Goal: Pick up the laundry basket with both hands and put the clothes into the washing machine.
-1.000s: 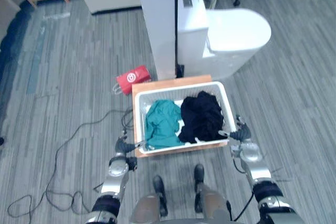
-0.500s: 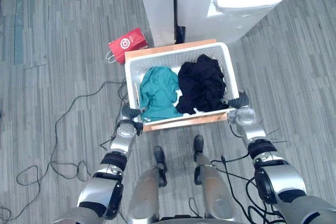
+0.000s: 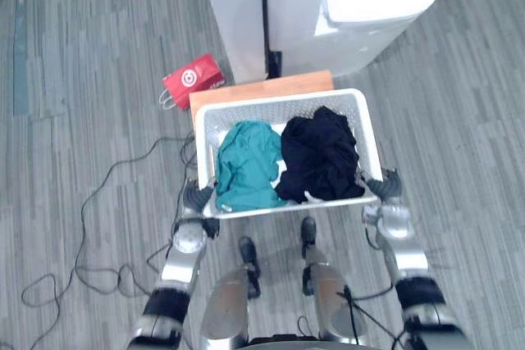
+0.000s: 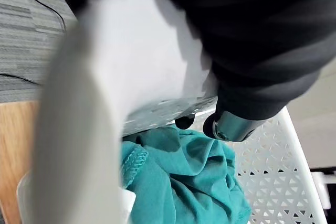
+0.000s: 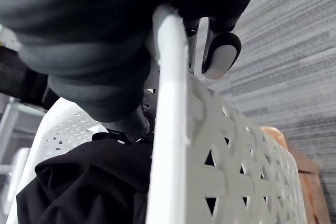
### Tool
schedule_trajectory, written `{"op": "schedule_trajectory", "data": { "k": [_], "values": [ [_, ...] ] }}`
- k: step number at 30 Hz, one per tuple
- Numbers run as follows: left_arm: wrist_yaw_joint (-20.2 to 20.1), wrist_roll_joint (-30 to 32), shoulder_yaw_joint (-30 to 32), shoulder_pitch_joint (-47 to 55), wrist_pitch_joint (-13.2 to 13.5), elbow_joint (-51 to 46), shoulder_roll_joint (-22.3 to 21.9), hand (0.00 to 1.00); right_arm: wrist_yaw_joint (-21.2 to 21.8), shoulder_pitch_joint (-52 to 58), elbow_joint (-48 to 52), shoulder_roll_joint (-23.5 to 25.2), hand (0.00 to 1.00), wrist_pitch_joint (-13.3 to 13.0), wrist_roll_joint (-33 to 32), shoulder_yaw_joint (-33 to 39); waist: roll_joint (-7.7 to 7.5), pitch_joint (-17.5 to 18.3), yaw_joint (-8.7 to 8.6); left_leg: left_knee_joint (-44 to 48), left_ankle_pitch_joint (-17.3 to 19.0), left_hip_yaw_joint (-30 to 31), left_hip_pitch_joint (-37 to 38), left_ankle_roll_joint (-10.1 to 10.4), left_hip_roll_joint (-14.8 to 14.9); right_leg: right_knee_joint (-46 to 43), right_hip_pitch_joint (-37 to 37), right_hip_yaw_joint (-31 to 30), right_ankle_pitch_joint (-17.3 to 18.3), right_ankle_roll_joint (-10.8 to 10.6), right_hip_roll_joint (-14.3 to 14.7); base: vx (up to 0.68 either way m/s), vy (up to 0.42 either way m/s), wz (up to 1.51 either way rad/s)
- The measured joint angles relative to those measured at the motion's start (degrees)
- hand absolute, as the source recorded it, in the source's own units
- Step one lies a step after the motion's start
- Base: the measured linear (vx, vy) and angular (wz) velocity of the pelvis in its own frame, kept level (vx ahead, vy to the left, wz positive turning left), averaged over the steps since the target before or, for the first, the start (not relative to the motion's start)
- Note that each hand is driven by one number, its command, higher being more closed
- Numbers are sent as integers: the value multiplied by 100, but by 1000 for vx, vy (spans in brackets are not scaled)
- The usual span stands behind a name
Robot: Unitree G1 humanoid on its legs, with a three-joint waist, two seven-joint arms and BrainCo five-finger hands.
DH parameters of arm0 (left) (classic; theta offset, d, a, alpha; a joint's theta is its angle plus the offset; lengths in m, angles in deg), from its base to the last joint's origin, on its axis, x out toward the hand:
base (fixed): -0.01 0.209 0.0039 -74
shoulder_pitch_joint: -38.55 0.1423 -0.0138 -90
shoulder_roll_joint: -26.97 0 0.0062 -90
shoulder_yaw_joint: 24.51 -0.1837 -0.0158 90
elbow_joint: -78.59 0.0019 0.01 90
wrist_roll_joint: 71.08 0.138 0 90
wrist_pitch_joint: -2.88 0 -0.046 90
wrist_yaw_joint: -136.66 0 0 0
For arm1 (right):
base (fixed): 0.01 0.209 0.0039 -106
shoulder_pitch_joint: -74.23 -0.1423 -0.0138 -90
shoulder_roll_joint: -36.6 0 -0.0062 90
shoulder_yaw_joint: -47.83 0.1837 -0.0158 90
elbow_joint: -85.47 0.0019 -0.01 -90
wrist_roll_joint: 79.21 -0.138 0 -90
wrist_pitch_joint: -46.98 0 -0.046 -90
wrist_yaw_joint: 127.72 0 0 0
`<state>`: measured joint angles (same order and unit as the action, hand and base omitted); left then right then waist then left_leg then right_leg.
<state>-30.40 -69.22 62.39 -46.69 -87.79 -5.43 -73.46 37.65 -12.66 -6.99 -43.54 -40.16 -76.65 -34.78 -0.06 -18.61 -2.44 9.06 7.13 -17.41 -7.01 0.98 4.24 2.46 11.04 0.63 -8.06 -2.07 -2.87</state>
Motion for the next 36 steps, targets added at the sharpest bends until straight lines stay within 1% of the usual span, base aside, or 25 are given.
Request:
{"op": "schedule_trajectory", "data": {
  "k": [6, 8, 9, 10, 12, 14, 15, 16, 17, 18, 19, 20, 21, 22, 23, 25, 26, 27, 28, 29, 30, 31, 33, 35, 36],
  "values": [
    [-264, 108, -50, 637, -7, -664, -57, 100, 255, 951, 1062, 367, 100, -9, 246, 43, -138, 393, -38, 47, 256, -758, 571, 71, 125, -53, -163, -738, -5, -19, 215, 30, 12, -70],
    [-290, 106, -47, 736, -7, -715, -59, 100, 297, 957, 1087, 342, 100, -15, 259, 9, -181, 454, -38, 247, 458, -1365, 723, 67, 283, -34, -52, -935, 39, -94, 311, -73, 3, -144],
    [-290, 105, -15, 753, -10, -729, -63, 100, 336, 919, 1047, 337, 100, -15, 259, -1, -162, 476, -61, 310, 523, -1795, 788, 63, 424, -246, 92, 12, 357, 297, 153, -74, 6, -152],
    [-290, 105, 1, 751, -14, -730, -44, 100, 337, 897, 1016, 351, 100, -15, 259, -13, -172, 485, -61, 321, 534, -1997, 829, 69, 486, -385, 173, 578, 439, 416, 43, -28, 6, -158],
    [-282, 101, 48, 757, -60, -728, -8, 100, 349, 703, 734, 333, 100, -15, 257, -46, -239, 522, -83, 356, 605, -2586, 1059, 146, 589, -932, 320, 2289, 654, 724, -431, 21, -9, -142],
    [-271, 101, 92, 767, -125, -728, -15, 100, 359, 486, 382, 319, 100, -15, 252, -75, -236, 534, -81, 654, 809, -3228, 1410, 333, 808, -1403, 198, 3605, 734, 873, -733, 92, -106, -179],
    [-268, 101, 129, 768, -135, -720, -14, 100, 364, 457, 346, 300, 100, -15, 252, -89, -227, 562, -78, 844, 911, -3433, 1511, 396, 917, -1543, 173, 3772, 739, 859, -721, 181, -224, -203],
    [-267, 99, 157, 767, -136, -703, -8, 100, 368, 454, 344, 261, 100, -15, 250, -181, -225, 601, -86, 1272, 1021, -3625, 1561, 340, 1156, -1684, 293, 3495, 807, 721, -567, 182, -231, -165],
    [-269, 99, 155, 770, -137, -693, -15, 100, 375, 455, 343, 234, 100, -15, 248, -193, -221, 605, -83, 1631, 1056, -3641, 1565, 274, 1327, -1726, 331, 3264, 833, 715, -452, 216, -230, -192],
    [-282, 98, 153, 800, -138, -637, -54, 100, 424, 456, 323, 134, 100, -7, 242, -221, -176, 627, -43, 2550, 1050, -3573, 1546, -20, 1793, -1770, 342, 2870, 928, 730, -141, 224, -226, -212],
    [-283, 92, 153, 848, -138, -550, -103, 100, 478, 456, 311, 4, 100, 8, 242, -276, -101, 677, 30, 3705, 766, -3138, 1253, -1139, 2308, -1734, 273, 2422, 996, 827, 268, 270, -244, -248],
    [-282, 50, 155, 939, -139, -523, -128, 100, 486, 428, 307, -93, 100, 24, 242, -343, -50, 706, 68, 4505, 190, -2455, 900, -1738, 2541, -1615, 143, 2079, 1007, 867, 539, 210, -144, -265],
    [-281, -36, 147, 1024, -138, -458, -179, 100, 486, 337, 250, -235, 100, 29, 242, -420, 3, 741, 176, 4984, 495, -1156, 409, -1143, 2218, -1461, -5, 1619, 1025, 949, 772, 223, -20, -217],
    [-280, -95, 146, 1026, -137, -431, -228, 100, 487, 291, 230, -318, 100, 39, 240, -425, 18, 746, 204, 5050, 671, -610, 159, -941, 1923, -1371, -86, 1435, 1008, 1000, 852, 255, 96, -226],
    [-278, -143, 139, 1016, -138, -386, -310, 100, 487, 184, 130, -449, 100, 58, 232, -430, 18, 746, 261, 4930, 942, 145, -262, -736, 1330, -1177, -303, 1139, 981, 1049, 926, 279, 109, -165],
    [-263, -171, 96, 1050, -138, -352, -395, 100, 490, 140, 99, -586, 100, 101, 227, -441, 18, 748, 427, 4182, 1145, 752, -697, -491, 679, -960, -610, 762, 961, 1072, 911, 281, 152, -191],
    [-263, -188, 94, 1061, -137, -351, -409, 100, 491, 139, 101, -664, 100, 101, 218, -452, 47, 750, 494, 3462, 1133, 979, -965, -293, 421, -777, -828, 578, 974, 1026, 895, 271, 182, -173],
    [-262, -189, 99, 1056, -137, -352, -414, 100, 491, 138, 103, -668, 100, 101, 213, -462, 70, 758, 502, 3048, 1050, 1057, -1090, -150, 350, -678, -921, 511, 958, 999, 886, 265, 204, -141],
    [-260, -193, 119, 1050, -138, -357, -427, 100, 488, 138, 105, -679, 100, 101, 202, -484, 142, 771, 494, 2089, 784, 1123, -1255, 256, 287, -455, -1101, 382, 906, 868, 893, 359, 268, -116],
    [-256, -200, 151, 1050, -145, -355, -459, 100, 481, 145, 96, -673, 100, 107, 198, -510, 207, 756, 522, 1427, 217, 1069, -1289, 395, 273, -267, -1322, 224, 917, 779, 912, 305, 227, -113],
    [-251, -206, 152, 1082, -149, -355, -473, 100, 480, 160, 97, -664, 100, 112, 199, -542, 218, 772, 562, 1292, -39, 1013, -1218, 372, 262, -172, -1440, 111, 953, 689, 912, 404, 229, -99],
    [-251, -221, 172, 1062, -157, -368, -470, 100, 468, 164, 101, -664, 100, 112, 199, -555, 198, 804, 617, 1319, -204, 920, -1177, 199, 209, -9, -1541, -114, 1013, 543, 838, 450, 259, -49],
    [-267, -219, 245, 930, -189, -383, -549, 100, 454, 164, 80, -660, 100, 121, 195, -497, 136, 824, 614, 1563, 62, 791, -1277, -231, 55, -154, -1510, -45, 1305, 230, 593, 521, 330, 0],
    [-268, -214, 313, 1070, -276, -373, -613, 100, 470, 214, 53, -537, 100, 123, 218, -502, 9, 897, 643, 1536, 315, 667, -1012, -630, -184, -1489, -1121, -37, 1972, -276, 294, 484, 255, 24],
    [-277, -215, 253, 1164, -305, -368, -609, 100, 484, 311, 30, -425, 100, 123, 260, -495, -45, 919, 614, 1573, 524, 731, -747, -700, -438, -3106, -616, -69, 2340, -1149, 72, 415, 181, 49]
  ]
}}
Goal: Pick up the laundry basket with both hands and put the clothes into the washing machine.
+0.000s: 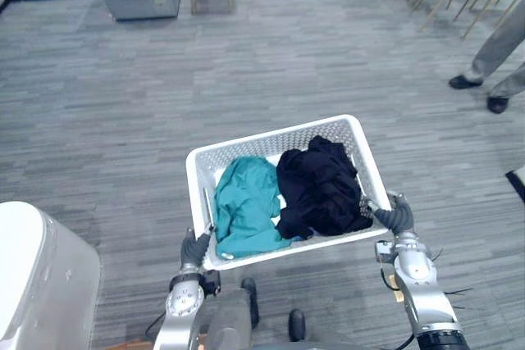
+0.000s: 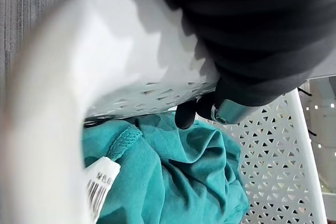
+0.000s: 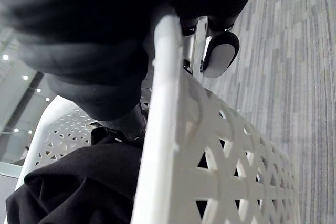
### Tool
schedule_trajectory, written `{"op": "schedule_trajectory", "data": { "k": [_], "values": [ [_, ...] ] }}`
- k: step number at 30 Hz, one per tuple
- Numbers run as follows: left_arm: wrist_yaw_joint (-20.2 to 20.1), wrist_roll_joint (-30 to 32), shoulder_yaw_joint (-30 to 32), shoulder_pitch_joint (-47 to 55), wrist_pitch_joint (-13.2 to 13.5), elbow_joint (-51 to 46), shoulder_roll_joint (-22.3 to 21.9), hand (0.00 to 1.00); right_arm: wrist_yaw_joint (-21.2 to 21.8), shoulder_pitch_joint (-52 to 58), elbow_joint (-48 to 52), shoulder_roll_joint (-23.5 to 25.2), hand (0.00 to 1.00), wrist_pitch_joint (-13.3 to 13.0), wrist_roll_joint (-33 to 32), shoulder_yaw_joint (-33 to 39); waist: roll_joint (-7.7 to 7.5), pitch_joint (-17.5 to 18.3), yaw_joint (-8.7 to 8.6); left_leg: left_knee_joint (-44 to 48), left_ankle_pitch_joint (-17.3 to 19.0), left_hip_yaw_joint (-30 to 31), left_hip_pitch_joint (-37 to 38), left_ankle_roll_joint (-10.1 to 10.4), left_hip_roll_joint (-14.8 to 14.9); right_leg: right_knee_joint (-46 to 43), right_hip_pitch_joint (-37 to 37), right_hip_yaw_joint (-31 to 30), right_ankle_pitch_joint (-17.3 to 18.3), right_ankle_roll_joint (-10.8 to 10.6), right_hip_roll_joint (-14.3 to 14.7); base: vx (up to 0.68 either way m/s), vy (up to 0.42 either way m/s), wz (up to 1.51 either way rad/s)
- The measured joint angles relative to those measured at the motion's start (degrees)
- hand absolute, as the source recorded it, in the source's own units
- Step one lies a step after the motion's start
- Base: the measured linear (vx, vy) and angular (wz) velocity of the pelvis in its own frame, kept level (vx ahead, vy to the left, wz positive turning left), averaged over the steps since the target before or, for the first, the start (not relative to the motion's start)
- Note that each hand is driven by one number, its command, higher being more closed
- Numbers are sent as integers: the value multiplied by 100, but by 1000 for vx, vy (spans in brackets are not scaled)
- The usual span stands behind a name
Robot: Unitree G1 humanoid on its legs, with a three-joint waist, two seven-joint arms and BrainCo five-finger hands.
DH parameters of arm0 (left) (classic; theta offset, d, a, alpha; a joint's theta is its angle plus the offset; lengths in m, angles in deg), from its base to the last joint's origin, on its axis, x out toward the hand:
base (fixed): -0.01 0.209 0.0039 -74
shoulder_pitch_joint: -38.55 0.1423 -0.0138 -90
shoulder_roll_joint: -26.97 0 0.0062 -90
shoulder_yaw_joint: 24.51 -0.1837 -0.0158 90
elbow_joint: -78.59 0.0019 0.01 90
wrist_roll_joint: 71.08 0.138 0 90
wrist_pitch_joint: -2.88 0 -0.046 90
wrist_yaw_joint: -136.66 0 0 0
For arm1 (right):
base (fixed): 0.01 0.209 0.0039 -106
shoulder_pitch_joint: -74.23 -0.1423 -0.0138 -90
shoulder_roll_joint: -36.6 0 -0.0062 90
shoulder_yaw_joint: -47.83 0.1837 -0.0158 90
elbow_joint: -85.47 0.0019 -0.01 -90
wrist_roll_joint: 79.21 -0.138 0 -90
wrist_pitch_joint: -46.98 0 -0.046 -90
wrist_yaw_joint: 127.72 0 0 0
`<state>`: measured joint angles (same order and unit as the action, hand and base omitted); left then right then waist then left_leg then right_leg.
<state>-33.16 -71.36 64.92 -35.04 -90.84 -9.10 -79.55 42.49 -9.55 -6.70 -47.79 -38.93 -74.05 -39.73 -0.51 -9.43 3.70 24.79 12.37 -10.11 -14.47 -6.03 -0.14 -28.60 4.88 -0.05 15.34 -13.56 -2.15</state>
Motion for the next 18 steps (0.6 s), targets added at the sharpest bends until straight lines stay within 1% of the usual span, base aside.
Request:
{"op": "schedule_trajectory", "data": {
  "k": [1, 2, 3, 4, 5, 6, 7, 8, 9, 10, 11, 12, 13, 14, 15, 16, 17, 18],
  "values": [
    [-6, 0, -8, 21, -21, 0, 52, 100, 1, 49, -61, 64, 100, 0, 4, 4, -32, -5, -26, -19, 91, 97, 173, -32, -134, -816, 222, -6, 7, -217, -138, 546, 203, 85],
    [-5, 7, -31, 50, -72, 0, 202, 100, 4, 73, -270, 181, 100, 2, 10, 0, -82, 4, -139, -131, 240, 274, 562, -121, -347, -2090, 617, 20, -67, -168, -370, 636, 120, 83],
    [0, 19, -50, 88, -105, -1, 338, 100, 4, 69, -402, 258, 100, 3, 16, -16, -65, 0, -144, -327, 326, 423, 963, -241, -455, -2749, 893, 187, 5, 139, -512, 750, 127, 76],
    [8, 29, -54, 97, -107, -3, 375, 100, 4, 81, -402, 299, 100, 2, 19, -17, -39, -7, -151, -438, 358, 520, 1133, -293, -471, -2842, 1025, 284, 61, 360, -525, 747, 55, 65],
    [18, 33, -54, 87, -107, -19, 416, 100, 4, 90, -400, 355, 100, 1, 23, -12, -6, -5, -189, -680, 383, 762, 1435, -335, -472, -2751, 1324, 469, 216, 767, -522, 573, -19, 80],
    [14, 37, -65, 72, -106, -36, 433, 100, 5, 92, -386, 358, 100, 1, 23, 10, 11, -6, -304, -867, 408, 1040, 1668, -376, -417, -2381, 1607, 582, 307, 1006, -481, 573, -47, 90],
    [14, 39, -101, 50, -108, -36, 437, 100, 4, 120, -357, 364, 100, 1, 23, 33, 18, -10, -346, -945, 414, 1176, 1779, -384, -379, -2101, 1738, 632, 319, 1044, -435, 589, -103, 99],
    [-1, 50, -204, -13, -112, -35, 443, 100, 5, 186, -299, 373, 100, -3, 23, 151, 44, -26, -384, -1099, 415, 1377, 2014, -385, -253, -1355, 1987, 655, 225, 1125, -347, 483, -109, 79],
    [0, 69, -274, -53, -113, -30, 459, 100, 5, 197, -297, 375, 100, -8, 22, 194, 68, -44, -429, -1148, 423, 1439, 2137, -367, -175, -824, 2072, 648, 55, 1052, -300, 617, -153, 100],
    [-5, 100, -406, -158, -115, 0, 529, 100, 4, 226, -286, 380, 100, -9, 21, 321, 76, -68, -519, -1265, 434, 1461, 2401, -324, -63, 524, 2135, 617, -541, 809, -321, 630, -170, 91],
    [-5, 118, -431, -229, -116, 7, 574, 100, 3, 239, -257, 383, 100, -8, 21, 337, -19, -62, -597, -1441, 482, 1431, 2756, 103, -55, 1515, 2215, 633, -1080, 600, -453, 646, -187, 78],
    [-4, 128, -432, -241, -116, 10, 588, 100, 2, 266, -195, 382, 100, -8, 22, 334, -57, -40, -613, -1506, 567, 1428, 2950, 259, -54, 1769, 2294, 642, -1288, 650, -495, 862, -290, 43],
    [-6, 138, -423, -229, -117, 17, 607, 100, -1, 390, -42, 388, 100, -9, 31, 327, -147, 9, -625, -1565, 726, 1412, 3403, 517, -60, 1903, 2353, 638, -1421, 866, -514, 940, -315, 24],
    [-9, 145, -426, -244, -119, 122, 480, 100, -4, 457, -40, 353, 100, -6, 45, 354, 58, 125, -642, -1365, 770, 1430, 3615, 589, 139, 1284, 2438, 579, -2287, 1091, -376, 800, -269, 22],
    [-10, 172, -430, -245, -119, 142, 385, 100, -4, 460, -40, 349, 100, 4, 49, 404, 208, 181, -664, -1021, 755, 1416, 3550, 615, 279, 1025, 2457, 678, -2364, 1152, -300, 789, -255, 20],
    [-14, 235, -439, -250, -116, 162, 263, 100, -3, 441, -37, 296, 100, 7, 49, 453, 531, 190, -732, 96, 554, 1328, 3189, 943, 598, 621, 2381, 953, -2116, 1264, -100, 601, -207, 7],
    [-18, 250, -383, -248, -115, 166, 202, 100, -2, 428, 33, 268, 100, 28, 49, 432, 695, 135, -742, 1191, -67, 1163, 2753, 1208, 882, 447, 2192, 1035, -1809, 1450, 142, 1048, -359, -30],
    [-23, 243, -264, -157, -115, 187, 153, 100, -7, 445, 221, 290, 100, 108, 51, 294, 704, 75, -611, 2831, -1428, 901, 2052, 1399, 1235, 506, 1697, 936, -1486, 1601, 430, 733, -245, -48]
  ]
}}
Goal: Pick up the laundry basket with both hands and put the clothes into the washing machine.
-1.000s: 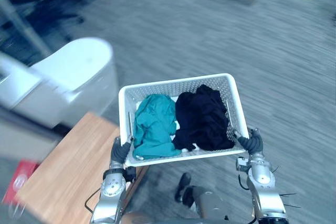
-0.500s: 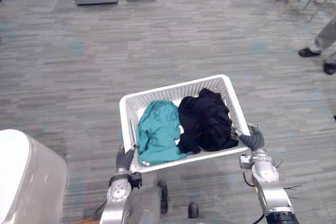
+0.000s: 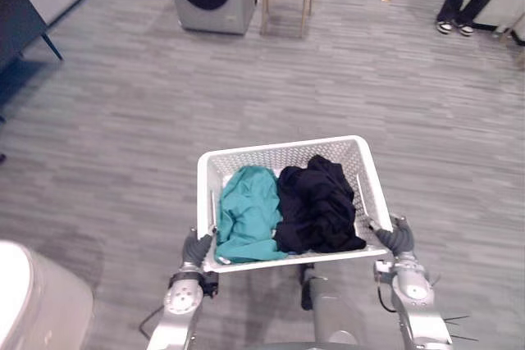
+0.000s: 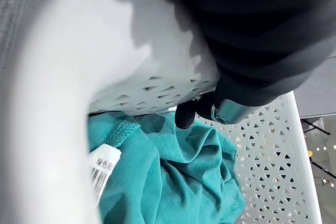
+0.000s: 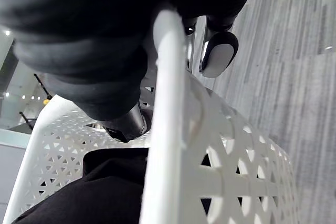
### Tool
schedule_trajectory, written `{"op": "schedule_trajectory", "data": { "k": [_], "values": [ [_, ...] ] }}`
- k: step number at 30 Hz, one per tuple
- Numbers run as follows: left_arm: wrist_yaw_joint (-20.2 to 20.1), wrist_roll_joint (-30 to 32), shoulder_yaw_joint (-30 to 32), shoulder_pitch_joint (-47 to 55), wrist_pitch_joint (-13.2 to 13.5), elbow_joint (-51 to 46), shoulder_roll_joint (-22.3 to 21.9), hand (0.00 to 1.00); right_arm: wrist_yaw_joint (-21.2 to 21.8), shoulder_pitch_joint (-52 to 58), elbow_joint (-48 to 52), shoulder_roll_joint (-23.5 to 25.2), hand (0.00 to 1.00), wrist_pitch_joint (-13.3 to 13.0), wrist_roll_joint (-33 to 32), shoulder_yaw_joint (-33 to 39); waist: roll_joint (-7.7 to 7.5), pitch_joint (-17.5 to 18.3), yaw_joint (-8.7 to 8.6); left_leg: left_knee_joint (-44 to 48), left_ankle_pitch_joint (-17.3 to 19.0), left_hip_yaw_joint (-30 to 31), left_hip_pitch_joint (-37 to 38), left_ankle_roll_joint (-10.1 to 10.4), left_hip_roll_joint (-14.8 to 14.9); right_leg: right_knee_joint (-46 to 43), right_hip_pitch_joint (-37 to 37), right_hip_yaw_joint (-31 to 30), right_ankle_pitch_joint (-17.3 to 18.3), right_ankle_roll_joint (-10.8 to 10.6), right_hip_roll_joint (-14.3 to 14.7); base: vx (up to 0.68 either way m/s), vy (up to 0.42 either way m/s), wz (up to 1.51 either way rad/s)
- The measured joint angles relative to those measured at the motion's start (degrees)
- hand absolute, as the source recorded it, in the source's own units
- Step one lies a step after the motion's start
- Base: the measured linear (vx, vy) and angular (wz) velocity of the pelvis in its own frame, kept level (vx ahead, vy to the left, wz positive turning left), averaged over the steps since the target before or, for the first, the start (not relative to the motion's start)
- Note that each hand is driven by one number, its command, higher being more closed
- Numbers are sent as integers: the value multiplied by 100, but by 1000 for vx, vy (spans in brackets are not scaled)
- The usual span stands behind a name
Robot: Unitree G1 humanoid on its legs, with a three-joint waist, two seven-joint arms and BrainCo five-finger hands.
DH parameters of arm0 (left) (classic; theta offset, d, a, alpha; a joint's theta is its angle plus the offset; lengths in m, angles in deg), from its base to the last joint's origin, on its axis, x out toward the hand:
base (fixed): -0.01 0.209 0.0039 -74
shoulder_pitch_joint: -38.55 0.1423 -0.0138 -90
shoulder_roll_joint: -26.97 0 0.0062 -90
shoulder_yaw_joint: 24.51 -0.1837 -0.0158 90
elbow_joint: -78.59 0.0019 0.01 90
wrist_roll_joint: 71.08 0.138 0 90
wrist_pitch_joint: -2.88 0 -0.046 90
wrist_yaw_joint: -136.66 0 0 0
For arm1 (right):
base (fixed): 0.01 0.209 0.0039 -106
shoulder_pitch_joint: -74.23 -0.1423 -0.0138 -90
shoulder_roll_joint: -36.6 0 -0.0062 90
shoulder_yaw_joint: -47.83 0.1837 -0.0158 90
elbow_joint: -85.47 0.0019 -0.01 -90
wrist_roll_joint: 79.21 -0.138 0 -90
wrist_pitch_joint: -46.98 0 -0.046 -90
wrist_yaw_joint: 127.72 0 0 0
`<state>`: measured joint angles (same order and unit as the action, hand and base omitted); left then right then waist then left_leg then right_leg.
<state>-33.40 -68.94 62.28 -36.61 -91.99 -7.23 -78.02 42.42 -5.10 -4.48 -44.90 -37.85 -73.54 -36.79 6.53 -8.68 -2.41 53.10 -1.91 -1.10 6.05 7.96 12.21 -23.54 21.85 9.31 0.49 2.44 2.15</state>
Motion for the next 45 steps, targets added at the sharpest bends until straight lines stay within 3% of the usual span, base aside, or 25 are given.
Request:
{"op": "schedule_trajectory", "data": {
  "k": [2, 3, 6, 10, 11, 12, 14, 15, 16, 17, 18, 20, 22, 24, 26, 27, 29, 31, 32, 33, 35, 38, 42, 43, 45],
  "values": [
    [2, -45, -33, 22, 15, -50, -2, 100, -64, 83, 224, 35, 100, 4, -2, 9, -44, -63, 81, 1348, 521, -256, -844, -122, 306, 331, -676, -27, 201, 119, 212, 703, -210, -41],
    [1, -67, -32, 29, 60, -96, 31, 100, -115, 106, 369, 44, 100, 4, -6, 0, -191, -125, 191, 1533, 1013, -530, -1302, -489, 301, 685, -1220, -185, 279, 160, 244, 541, -136, -30],
    [-6, -164, -44, 186, 181, -428, -9, 100, -128, 28, 619, -11, 100, -41, -12, 2, -336, -193, 339, -125, 1707, -1103, -2312, -799, 48, 1612, -2325, -592, 422, 177, 192, 730, -70, -48],
    [-9, -149, -36, 245, 156, -484, -68, 100, -130, -250, 225, -112, 100, -50, -49, -21, -310, -230, 407, -3285, 717, -794, -2583, -223, -438, 1999, -3196, -1096, 943, -96, -16, 679, 152, -61],
    [-7, -136, -36, 242, 114, -484, -49, 100, -134, -228, 88, -81, 100, -50, -58, -23, -339, -175, 468, -3174, 288, -894, -2448, -628, -624, 1971, -3419, -1209, 1148, -294, -212, 847, 308, -45],
    [-2, -114, -28, 179, 75, -485, -25, 100, -150, -234, -1, -44, 100, -49, -66, -2, -456, -115, 359, -2783, 570, -1036, -2480, -1045, -708, 1756, -3438, -1243, 1286, -453, -449, 757, 268, -31],
    [-9, -10, -33, 145, 20, -481, 43, 100, -147, -300, -190, 75, 100, -51, -71, 26, -527, -164, 355, -1762, 859, -1258, -2780, -1159, -655, 785, -3149, -1346, 1292, -498, -530, 644, 223, -30],
    [-9, 9, -57, 168, 15, -476, 93, 100, -148, -291, -247, 118, 100, -54, -70, 37, -568, -176, 360, -1691, 975, -1324, -2772, -1092, -659, 181, -2947, -1336, 1331, -703, -535, 608, 190, -66],
    [-12, 11, -89, 236, 10, -477, 178, 100, -138, -268, -340, 143, 100, -95, -68, 30, -592, -184, 360, -2368, 1474, -1306, -2104, -1064, -708, -1562, -2254, -1230, 1216, -1699, -677, 564, 174, -48],
    [-2, 11, -92, 142, -39, -394, 358, 100, -141, -233, -427, 293, 100, -103, -64, 44, -846, -203, 285, -2517, 1692, -1318, -1696, -1144, -1002, -2981, -1655, -1122, 1308, -1466, -1061, 567, 130, -33],
    [-2, 17, -102, 124, -78, -388, 375, 100, -142, -197, -444, 286, 100, -102, -55, 39, -844, -205, 257, -2631, 1818, -1332, -1465, -1175, -1066, -3381, -1427, -1007, 1411, -1232, -1153, 726, 131, -13],
    [1, 23, -117, 160, -101, -382, 376, 100, -136, -179, -544, 266, 100, -105, -55, 14, -672, -211, 157, -3130, 2038, -1380, -636, -1157, -1051, -3323, -793, -445, 1727, -676, -1210, 612, 67, -22],
    [0, 21, -119, 100, -90, -383, 390, 100, -126, -194, -534, 255, 100, -141, -57, 26, -556, -201, 110, -3622, 2095, -1396, -65, -1114, -1001, -2466, -154, -88, 1792, -528, -1086, 560, 38, -8],
    [-3, 25, -199, -70, -89, -316, 502, 100, -126, -205, -529, 197, 100, -147, -61, 41, -485, -244, -41, -4292, 2111, -1316, 720, -934, -948, 596, 218, -123, 682, -661, -780, 869, -12, 35],
    [-1, 47, -234, -120, -89, -225, 509, 100, -127, -175, -522, 186, 100, -146, -61, 60, -586, -210, -146, -4478, 2211, -1196, 1142, -707, -1026, 1434, 436, -264, 166, -798, -825, 751, -115, 58],
    [-4, 84, -291, -96, -89, -103, 495, 100, -126, -59, -509, 136, 100, -143, -56, 50, -649, -168, -197, -4482, 2397, -921, 1619, -402, -1029, 1474, 492, -401, -181, -613, -854, 822, -182, 56],
    [-6, 89, -322, -93, -96, 114, 332, 100, -125, 47, -524, 59, 100, -107, -57, 84, -335, 39, -191, -3939, 2396, -730, 1569, -329, -692, 770, 648, -434, -1005, -350, -702, 877, -220, 42],
    [-5, 105, -356, -148, -88, 139, 155, 100, -120, 18, -503, -32, 100, -69, -62, 157, 60, -93, -177, -1823, 1703, -629, 795, -220, -94, 222, 430, -97, -605, -127, -386, 908, -302, 25],
    [-7, 104, -303, -105, -97, 157, 111, 100, -115, 26, -458, -68, 100, -24, -63, 115, 173, -217, -126, -339, -73, -611, 119, -285, 344, 196, -42, -13, -258, -8, -194, 723, -245, 3],
    [-9, 89, -314, -9, -98, 156, 119, 100, -146, 92, -358, -28, 100, 11, -64, 81, 208, -225, 18, 992, -289, -550, -512, -212, 713, 403, -610, 74, -10, 63, -45, 698, -217, 3],
    [-6, 66, -330, -3, -41, 134, 164, 100, -209, 113, -156, -18, 100, 5, -66, 82, 40, -354, 122, 1842, 530, -714, -1290, -526, 753, 930, -1521, 20, 151, 100, -10, 600, -163, -3],
    [-66, -26, -320, 10, 172, -8, 169, 100, -232, 43, 95, -104, 100, -79, -100, 93, -85, -386, 335, 466, 1372, -1335, -2262, -684, 407, 1783, -2504, -165, 383, 103, -51, 629, -75, -13],
    [-148, -17, -277, 63, 166, -93, 86, 100, -227, -206, -199, -238, 100, -119, -120, 96, -48, -381, 350, -3656, 720, -1299, -2418, -197, -430, 2134, -3227, -292, 802, -249, -298, 703, 114, -18],
    [-147, 8, -283, 72, 115, -97, 69, 100, -227, -260, -370, -235, 100, -121, -120, 82, -78, -380, 451, -3680, 49, -1368, -2373, -376, -494, 2249, -3470, -405, 910, -381, -387, 678, 203, -32],
    [-148, 35, -257, -4, 20, -138, 92, 100, -227, -259, -451, -207, 100, -119, -126, 91, -251, -370, 402, -3073, 8, -1379, -2460, -981, -699, 2290, -3701, -470, 938, -675, -722, 769, 249, -1]
  ]
}}
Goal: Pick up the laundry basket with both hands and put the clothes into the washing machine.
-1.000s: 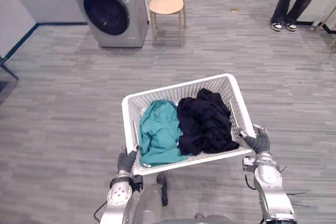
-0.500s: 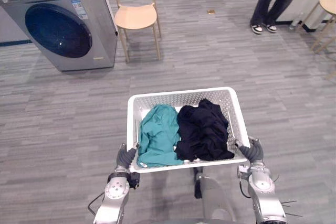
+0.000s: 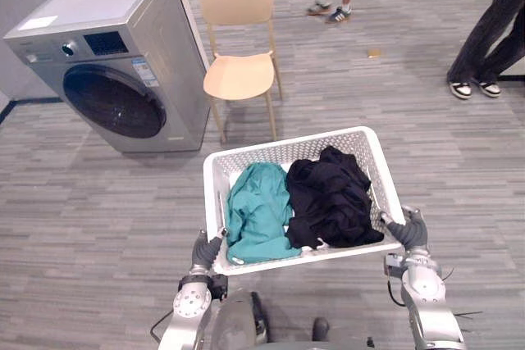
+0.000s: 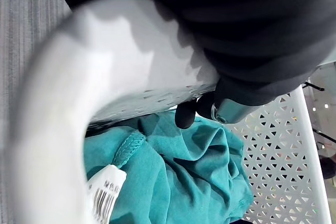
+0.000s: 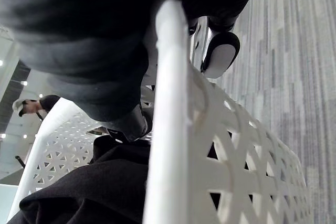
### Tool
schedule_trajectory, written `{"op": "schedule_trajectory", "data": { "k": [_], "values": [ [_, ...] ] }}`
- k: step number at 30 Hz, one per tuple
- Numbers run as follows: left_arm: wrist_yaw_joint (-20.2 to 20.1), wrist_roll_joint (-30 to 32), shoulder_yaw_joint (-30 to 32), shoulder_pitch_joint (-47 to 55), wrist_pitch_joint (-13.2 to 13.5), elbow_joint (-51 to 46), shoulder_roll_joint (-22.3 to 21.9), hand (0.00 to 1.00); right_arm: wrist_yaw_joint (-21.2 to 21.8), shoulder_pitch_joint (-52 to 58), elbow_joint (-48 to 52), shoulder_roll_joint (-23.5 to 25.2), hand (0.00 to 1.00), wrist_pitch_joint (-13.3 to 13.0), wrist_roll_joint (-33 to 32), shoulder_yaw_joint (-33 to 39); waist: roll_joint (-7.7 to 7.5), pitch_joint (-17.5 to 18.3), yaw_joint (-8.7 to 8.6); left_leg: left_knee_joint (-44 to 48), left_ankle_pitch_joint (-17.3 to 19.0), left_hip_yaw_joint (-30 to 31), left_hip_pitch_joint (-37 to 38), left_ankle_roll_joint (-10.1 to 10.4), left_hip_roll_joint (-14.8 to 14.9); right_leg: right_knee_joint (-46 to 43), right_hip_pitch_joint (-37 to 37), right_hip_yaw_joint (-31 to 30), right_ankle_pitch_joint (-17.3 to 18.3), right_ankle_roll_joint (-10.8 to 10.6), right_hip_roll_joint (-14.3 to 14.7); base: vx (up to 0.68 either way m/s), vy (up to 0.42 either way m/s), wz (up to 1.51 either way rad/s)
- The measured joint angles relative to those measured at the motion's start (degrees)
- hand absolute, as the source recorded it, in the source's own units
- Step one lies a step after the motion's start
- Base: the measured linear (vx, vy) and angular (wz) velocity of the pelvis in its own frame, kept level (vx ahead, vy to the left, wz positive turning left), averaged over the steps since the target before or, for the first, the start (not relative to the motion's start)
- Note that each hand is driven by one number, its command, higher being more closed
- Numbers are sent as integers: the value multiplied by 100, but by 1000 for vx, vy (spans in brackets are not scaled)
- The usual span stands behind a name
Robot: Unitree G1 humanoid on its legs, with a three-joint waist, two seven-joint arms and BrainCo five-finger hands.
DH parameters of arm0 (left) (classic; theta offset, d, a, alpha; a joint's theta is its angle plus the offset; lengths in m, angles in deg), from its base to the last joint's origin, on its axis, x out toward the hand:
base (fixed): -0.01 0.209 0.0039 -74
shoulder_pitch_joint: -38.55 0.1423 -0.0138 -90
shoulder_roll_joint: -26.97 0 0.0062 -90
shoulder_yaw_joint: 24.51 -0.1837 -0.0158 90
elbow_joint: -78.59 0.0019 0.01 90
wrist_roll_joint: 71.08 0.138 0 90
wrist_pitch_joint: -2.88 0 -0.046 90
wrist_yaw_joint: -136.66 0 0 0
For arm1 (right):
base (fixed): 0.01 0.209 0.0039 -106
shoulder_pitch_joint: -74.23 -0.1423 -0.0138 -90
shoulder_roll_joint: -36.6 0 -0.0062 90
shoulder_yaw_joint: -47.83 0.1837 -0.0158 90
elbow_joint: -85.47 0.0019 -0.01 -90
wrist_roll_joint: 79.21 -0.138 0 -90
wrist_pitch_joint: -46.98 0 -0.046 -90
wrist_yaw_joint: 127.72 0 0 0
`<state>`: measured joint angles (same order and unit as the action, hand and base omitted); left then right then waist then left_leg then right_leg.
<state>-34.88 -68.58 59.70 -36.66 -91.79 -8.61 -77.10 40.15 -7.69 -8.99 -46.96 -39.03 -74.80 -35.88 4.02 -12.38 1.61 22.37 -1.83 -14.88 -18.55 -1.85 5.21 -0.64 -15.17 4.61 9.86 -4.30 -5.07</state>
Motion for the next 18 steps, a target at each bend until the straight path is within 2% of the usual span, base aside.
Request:
{"op": "schedule_trajectory", "data": {
  "k": [1, 2, 3, 4, 5, 6, 8, 9, 10, 11, 12, 13, 14, 15, 16, 17, 18],
  "values": [
    [-19, 48, 32, 31, -8, -11, 1, 100, 22, -15, -76, 56, 100, -2, -23, -2, -23, -13, -21, 931, 386, -38, -350, -332, 77, -183, -63, -100, -98, -150, -22, 683, 257, 9],
    [-72, 49, 13, 87, -18, 8, 57, 100, 30, 25, -147, 108, 100, -5, -33, 7, -87, 16, 18, 1155, 663, -60, -313, -284, -8, -976, 90, -177, 88, -431, -91, 774, 296, -18],
    [-75, 49, 0, 152, -21, 5, 47, 100, 76, 59, -171, 127, 100, -7, -30, 12, -129, 28, 71, 867, 1049, -113, 52, -198, -32, -2119, 497, -235, 276, -736, -183, 594, 222, -18],
    [-74, 48, -1, 152, -46, 28, 155, 100, 103, 60, -227, 187, 100, -11, -27, 18, -295, 44, 47, 756, 1217, -142, 286, -143, -215, -3507, 1033, -363, 228, -1030, -383, 577, 172, 4],
    [-76, 48, -3, 134, -88, 26, 236, 100, 109, 77, -276, 258, 100, -11, -14, 19, -404, 53, 6, 652, 1348, -121, 529, -234, -390, -4774, 1586, -462, 158, -1116, -560, 607, 139, 37],
    [-74, 48, -7, 156, -128, 25, 268, 100, 118, 75, -394, 281, 100, -10, 24, 3, -392, 42, -79, 444, 1481, -38, 969, -262, -535, -5671, 2039, -415, 270, -885, -602, 621, 127, 35],
    [-66, 48, -6, 203, -142, 27, 304, 100, 121, 112, -467, 315, 100, -10, 49, -29, -305, 23, -96, 25, 1528, 77, 1620, -306, -595, -5783, 2389, -202, 527, -393, -557, 610, 84, 30],
    [-61, 47, -6, 187, -140, 13, 340, 100, 120, 164, -445, 350, 100, -11, 50, -40, -210, 46, -110, -360, 1529, 322, 2112, -308, -579, -5301, 2742, 56, 742, -49, -375, 574, 36, 42],
    [-61, 46, -7, 164, -137, 10, 372, 100, 119, 180, -394, 369, 100, -10, 49, -39, -206, 46, -119, -466, 1529, 415, 2261, -308, -572, -5095, 2893, 115, 789, 27, -284, 563, -17, 69],
    [-63, 42, -10, 109, -137, 8, 412, 100, 119, 252, -217, 372, 100, -12, 51, -39, -212, 50, -159, -603, 1531, 579, 2498, -311, -543, -4438, 3198, 216, 786, 93, -110, 560, -64, 86],
    [-62, 42, -27, 81, -131, 10, 408, 100, 110, 302, -69, 364, 100, -12, 51, -32, -212, 53, -240, -697, 1545, 729, 2689, -281, -514, -3419, 3391, 233, 540, 147, 38, 567, -85, 94],
    [-63, 42, -42, 84, -125, 7, 409, 100, 109, 319, -27, 358, 100, -12, 51, -31, -225, 73, -259, -785, 1573, 747, 2813, -215, -517, -2764, 3424, 212, 256, 111, 124, 685, -125, 90],
    [-65, 43, -81, 94, -105, -5, 437, 100, 109, 378, 52, 344, 100, -13, 51, -36, -329, 137, -261, -902, 1719, 819, 3045, 91, -628, -1588, 3435, 124, -675, 218, 190, 458, -87, 65],
    [-68, 43, -102, 116, -105, 9, 448, 100, 110, 413, 50, 336, 100, -13, 51, -38, -357, 175, -279, -904, 1860, 910, 3200, 292, -631, -1485, 3424, 76, -1480, 389, 221, 727, -157, 43],
    [-67, 45, -74, 138, -108, 217, 245, 100, 107, 417, -60, 224, 100, 1, 53, -31, -17, 308, -223, -864, 1976, 1095, 3334, 353, -333, -1747, 3384, 139, -1447, 579, 403, 609, -154, 33],
    [-67, 49, -69, 141, -113, 219, 160, 100, 106, 387, -36, 218, 100, 35, 60, -17, 43, 347, -227, -521, 1809, 1233, 3230, 514, -232, -1923, 3321, 256, -1097, 601, 398, 711, -190, 28],
    [-70, 50, -80, 146, -109, 212, 163, 100, 107, 428, -7, 225, 100, 44, 57, -8, 49, 346, -239, -246, 1707, 1255, 3145, 547, -205, -2006, 3257, 339, -941, 615, 381, 517, -162, 58]
  ]
}}
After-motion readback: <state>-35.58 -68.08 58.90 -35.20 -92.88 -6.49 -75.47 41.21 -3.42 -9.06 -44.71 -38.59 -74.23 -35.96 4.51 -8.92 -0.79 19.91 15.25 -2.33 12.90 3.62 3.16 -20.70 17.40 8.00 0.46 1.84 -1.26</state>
